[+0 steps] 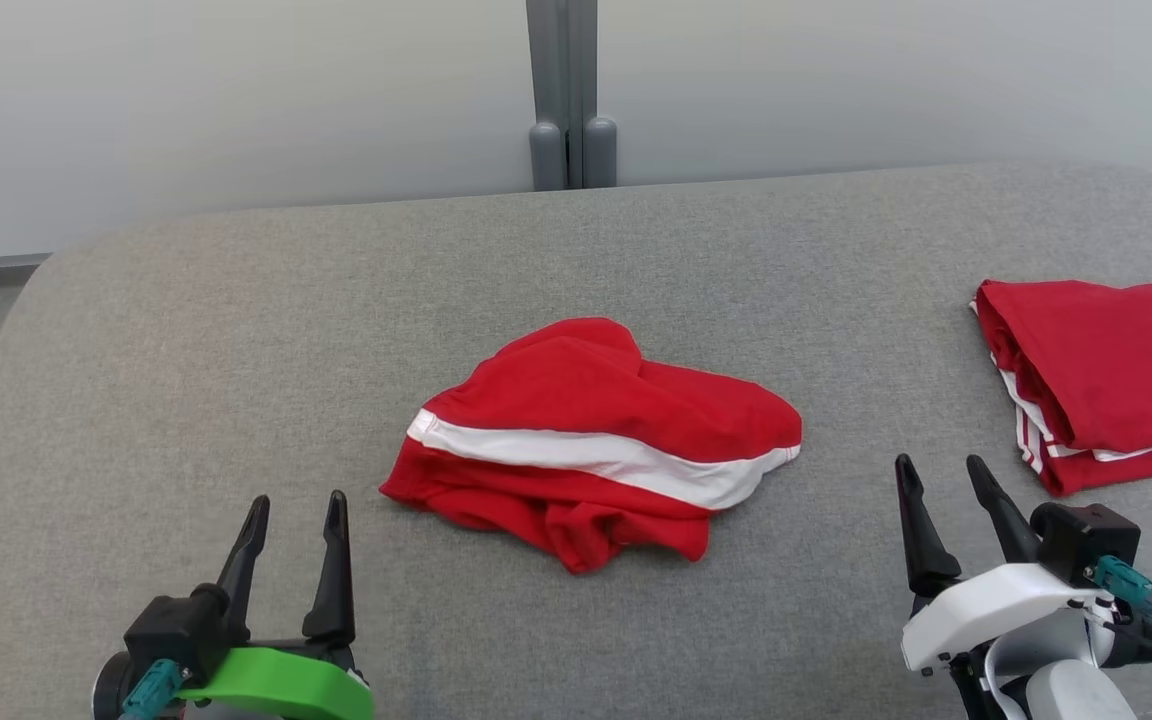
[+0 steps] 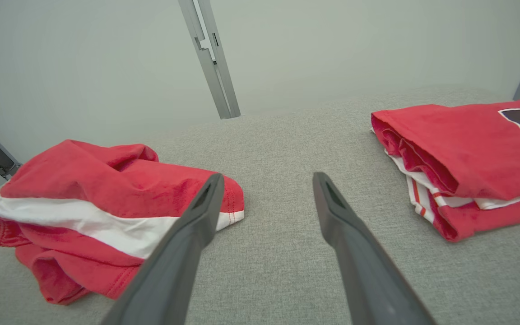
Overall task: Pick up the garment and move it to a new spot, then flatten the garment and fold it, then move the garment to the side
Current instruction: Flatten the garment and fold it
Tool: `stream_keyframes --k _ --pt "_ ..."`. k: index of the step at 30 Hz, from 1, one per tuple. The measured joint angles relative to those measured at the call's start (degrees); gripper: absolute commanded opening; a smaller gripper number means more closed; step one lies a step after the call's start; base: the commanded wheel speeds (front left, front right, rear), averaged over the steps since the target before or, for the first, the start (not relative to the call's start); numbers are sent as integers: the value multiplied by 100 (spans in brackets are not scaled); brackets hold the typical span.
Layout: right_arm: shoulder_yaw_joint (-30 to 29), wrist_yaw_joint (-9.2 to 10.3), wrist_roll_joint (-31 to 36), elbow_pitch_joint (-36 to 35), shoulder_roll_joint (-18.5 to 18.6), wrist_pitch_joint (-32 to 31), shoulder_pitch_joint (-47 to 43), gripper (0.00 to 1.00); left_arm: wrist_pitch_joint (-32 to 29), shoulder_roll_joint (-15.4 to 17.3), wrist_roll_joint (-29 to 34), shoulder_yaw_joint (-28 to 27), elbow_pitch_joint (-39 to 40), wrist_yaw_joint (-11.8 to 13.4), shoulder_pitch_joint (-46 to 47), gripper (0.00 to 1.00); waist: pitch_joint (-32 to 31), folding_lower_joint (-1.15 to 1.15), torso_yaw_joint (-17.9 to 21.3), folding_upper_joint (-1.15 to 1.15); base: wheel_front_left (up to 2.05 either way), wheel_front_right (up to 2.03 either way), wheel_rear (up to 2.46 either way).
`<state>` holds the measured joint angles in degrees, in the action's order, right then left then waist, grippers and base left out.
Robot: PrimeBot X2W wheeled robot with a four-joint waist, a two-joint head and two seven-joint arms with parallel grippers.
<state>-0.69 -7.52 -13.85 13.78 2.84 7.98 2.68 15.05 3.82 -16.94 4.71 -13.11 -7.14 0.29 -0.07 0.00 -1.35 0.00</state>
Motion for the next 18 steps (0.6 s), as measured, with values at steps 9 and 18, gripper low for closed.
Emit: stream_keyframes --k 9,18 --pt "369 0 -64 281 140 -907 365 100 -23 214 -138 845 -828 -33 675 100 220 0 -1 0 0 0 0" --pt "802 2 -269 1024 299 -1460 1253 100 -416 781 -742 1914 -1818 -35 2111 100 582 0 57 0 0 0 0"
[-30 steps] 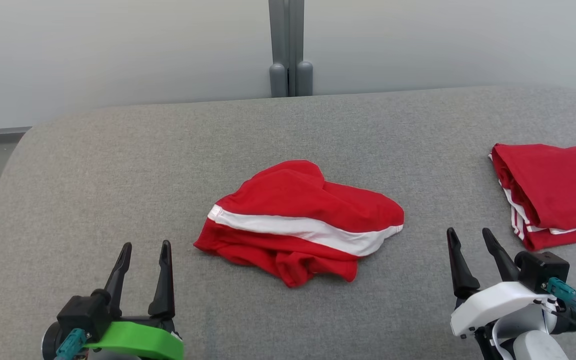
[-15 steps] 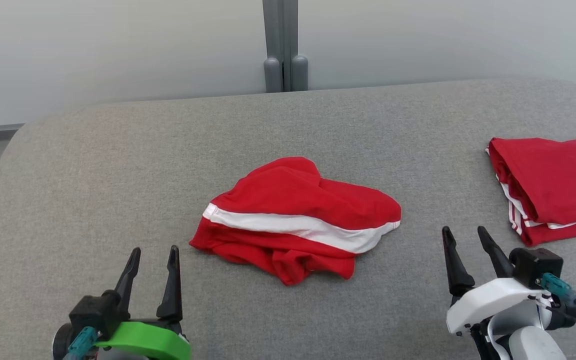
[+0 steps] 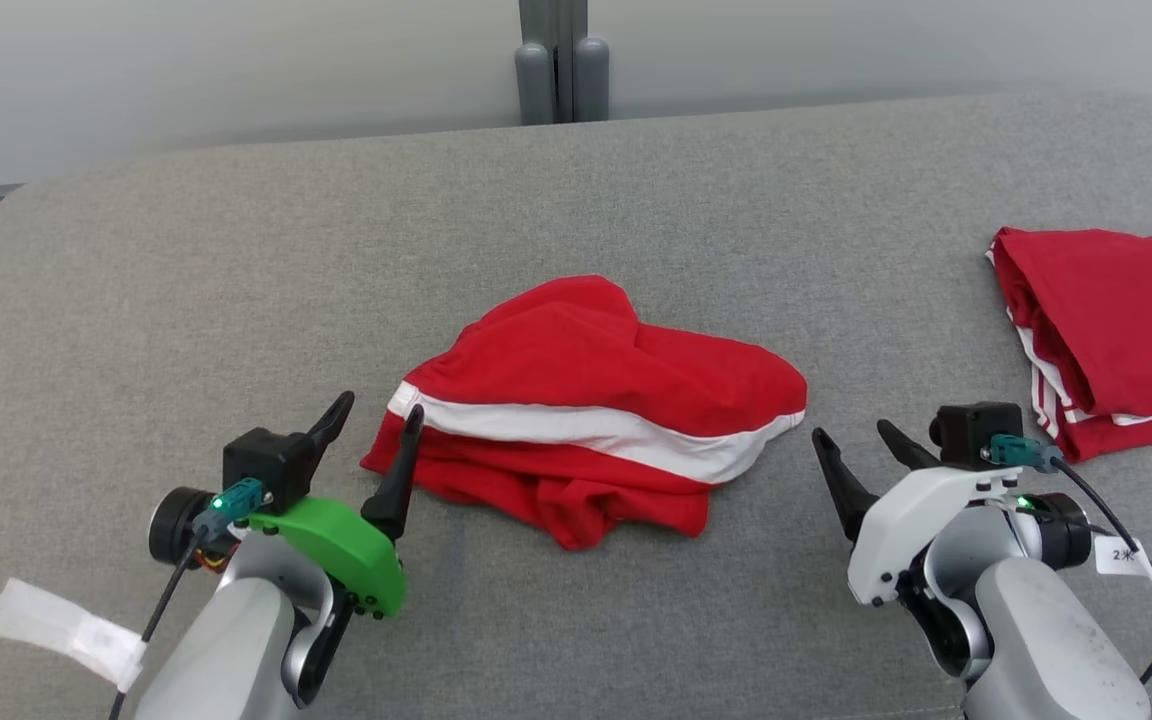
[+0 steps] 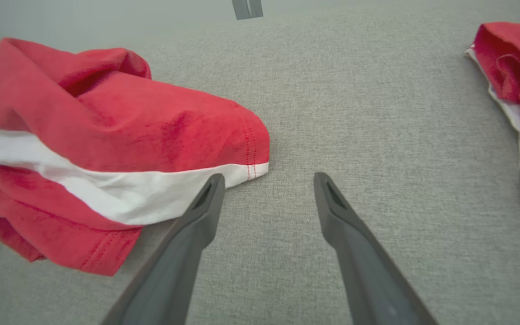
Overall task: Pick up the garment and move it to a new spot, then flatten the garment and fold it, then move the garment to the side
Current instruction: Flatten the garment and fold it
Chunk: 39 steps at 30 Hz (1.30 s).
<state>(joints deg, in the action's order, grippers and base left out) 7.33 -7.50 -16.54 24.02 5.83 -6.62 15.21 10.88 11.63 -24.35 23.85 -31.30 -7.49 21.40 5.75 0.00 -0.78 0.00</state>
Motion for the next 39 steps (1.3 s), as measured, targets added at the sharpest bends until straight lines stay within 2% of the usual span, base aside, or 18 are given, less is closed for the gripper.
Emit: stream_keyframes --k 5,11,21,28,39 --pt "229 0 -96 530 65 74 550 100 -46 211 -477 738 -253 0 529 100 300 0 45 0 0 0 0" --pt "552 0 -151 867 112 179 864 100 21 312 -861 1212 -463 0 856 100 547 0 20 0 0 0 0" --pt "1016 0 -151 1188 94 490 973 100 330 297 -993 1232 -859 0 983 100 706 0 31 0 0 0 0" --pt "659 1 -89 1446 44 872 1180 100 390 209 -886 1140 -903 44 976 100 755 0 25 0 0 0 0" --pt "975 1 -126 1834 3 703 1538 100 408 132 -822 1082 -958 42 987 100 815 0 -41 0 0 0 0"
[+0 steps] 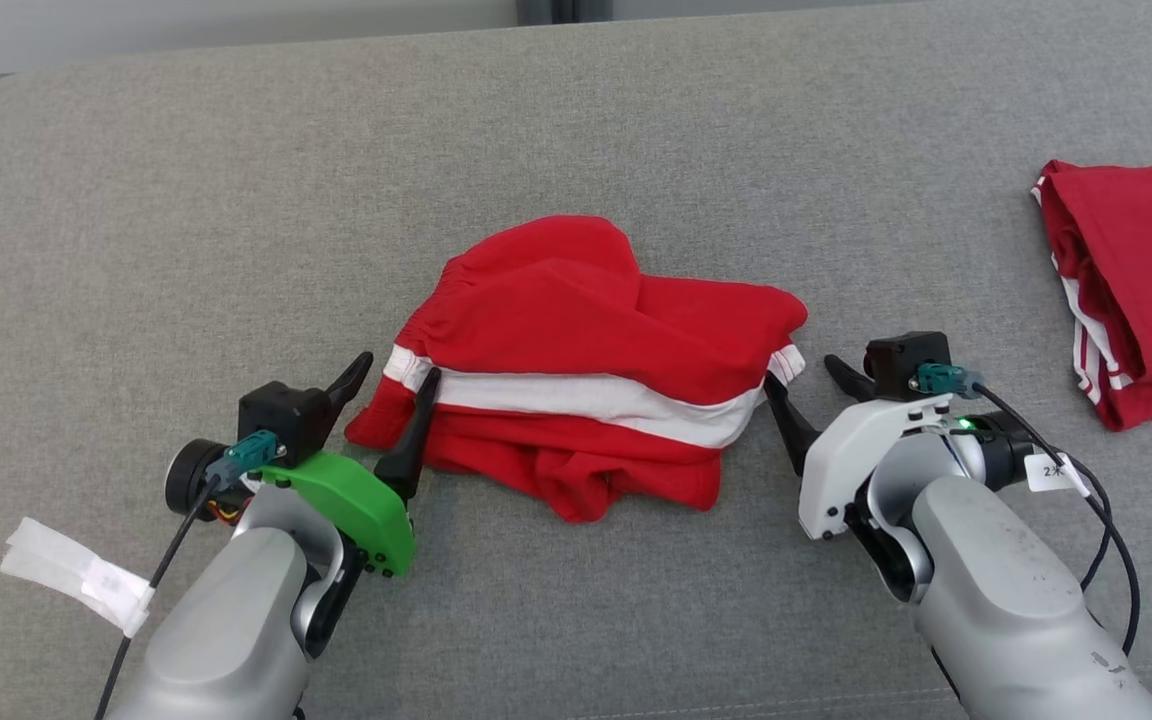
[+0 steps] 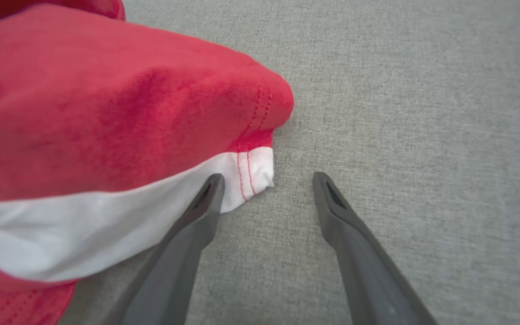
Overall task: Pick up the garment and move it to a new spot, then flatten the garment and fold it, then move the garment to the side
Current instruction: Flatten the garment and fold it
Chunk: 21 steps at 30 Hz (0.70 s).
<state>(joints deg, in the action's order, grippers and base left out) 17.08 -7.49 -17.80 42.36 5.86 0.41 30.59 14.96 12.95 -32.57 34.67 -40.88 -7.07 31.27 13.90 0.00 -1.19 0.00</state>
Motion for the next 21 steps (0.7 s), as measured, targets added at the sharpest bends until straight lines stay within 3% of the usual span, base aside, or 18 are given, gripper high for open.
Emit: stream_keyframes --k 8,9,11,12,13,14,21 --pt "312 0 -158 181 38 -116 199 100 1 -2 1 -10 -31 -7 16 100 38 0 -1 0 0 0 0" --pt "346 0 -181 204 44 -120 227 100 1 -2 0 8 -34 -11 25 98 47 0 -1 0 0 0 0" --pt "394 0 -232 259 49 -158 294 100 0 -19 -16 59 -57 -25 64 80 64 0 -6 0 0 0 0" --pt "391 0 -279 319 47 -231 327 57 1 -40 -24 89 -73 -25 95 38 69 0 -11 0 0 0 0" --pt "382 0 -324 372 42 -291 370 35 1 -60 -54 127 -94 -27 124 19 72 0 -16 0 0 0 0" --pt "383 0 -332 398 41 -305 396 0 1 -73 -73 157 -113 -32 140 0 74 0 -20 0 0 0 0" --pt "303 -4 -475 396 0 -52 383 0 0 -115 -402 244 -7 -33 159 0 10 0 -37 0 0 0 0"
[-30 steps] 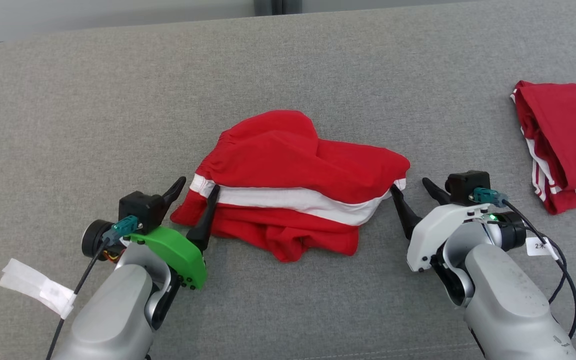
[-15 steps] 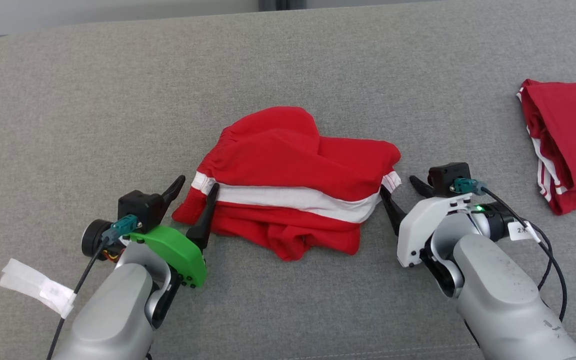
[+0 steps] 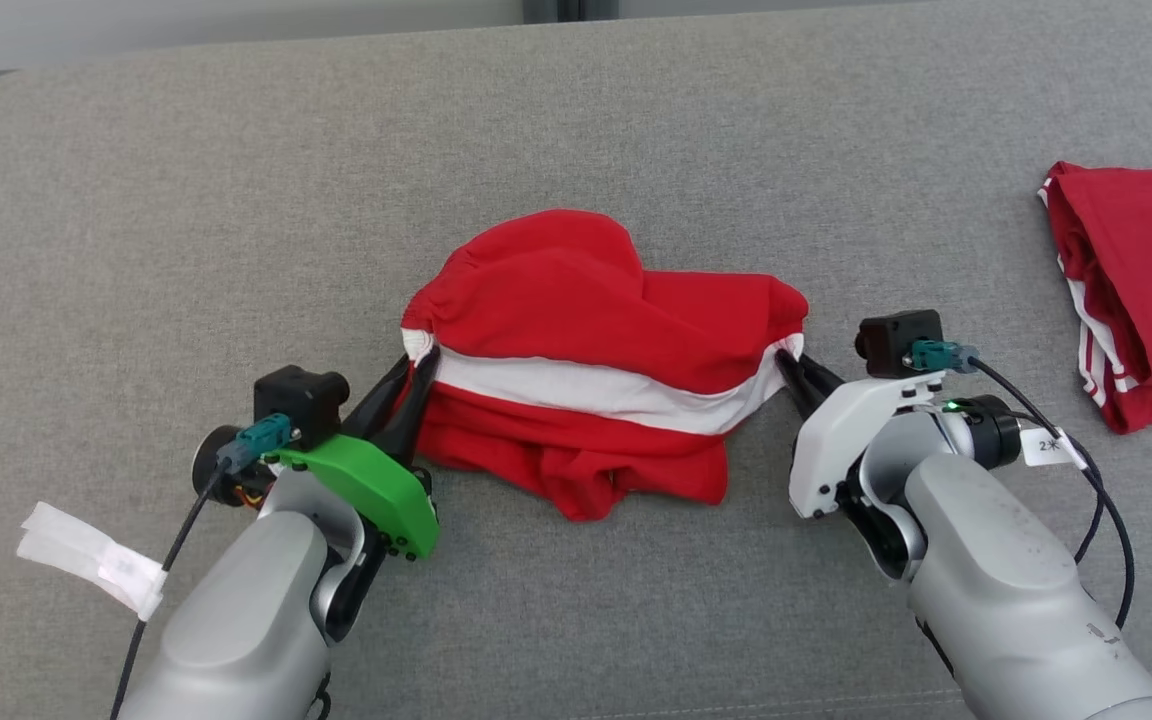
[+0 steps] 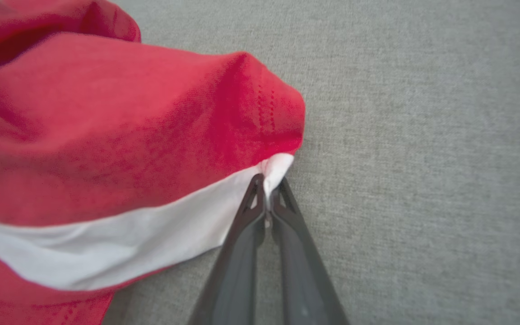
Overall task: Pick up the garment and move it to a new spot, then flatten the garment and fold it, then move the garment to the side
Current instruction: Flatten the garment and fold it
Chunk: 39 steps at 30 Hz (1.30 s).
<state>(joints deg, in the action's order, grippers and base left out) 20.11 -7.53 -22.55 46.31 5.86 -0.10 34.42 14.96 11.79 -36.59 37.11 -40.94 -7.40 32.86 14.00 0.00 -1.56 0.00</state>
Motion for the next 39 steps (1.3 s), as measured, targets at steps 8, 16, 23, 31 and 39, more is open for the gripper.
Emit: stream_keyframes --k 8,16,23,31,39 --pt "-391 1 -322 -1031 160 758 -195 0 1 38 -167 -645 1061 0 -126 0 -202 0 -11 0 0 0 0" --pt "-1071 2 -399 -2965 544 564 -531 0 -32 172 -501 -845 2048 0 -58 0 -435 0 81 0 0 0 0" --pt "-1282 4 2 -4032 783 -509 -147 0 -553 355 -1198 -791 2694 -1 812 0 -318 0 305 0 0 0 0" --pt "-853 0 263 -3354 572 -610 1312 0 -310 608 -1454 -1154 2134 0 2124 0 267 0 609 0 0 0 0" --pt "-971 0 460 -2084 192 988 3045 0 -18 449 -744 -1602 1465 53 3580 0 928 0 970 0 0 0 0"
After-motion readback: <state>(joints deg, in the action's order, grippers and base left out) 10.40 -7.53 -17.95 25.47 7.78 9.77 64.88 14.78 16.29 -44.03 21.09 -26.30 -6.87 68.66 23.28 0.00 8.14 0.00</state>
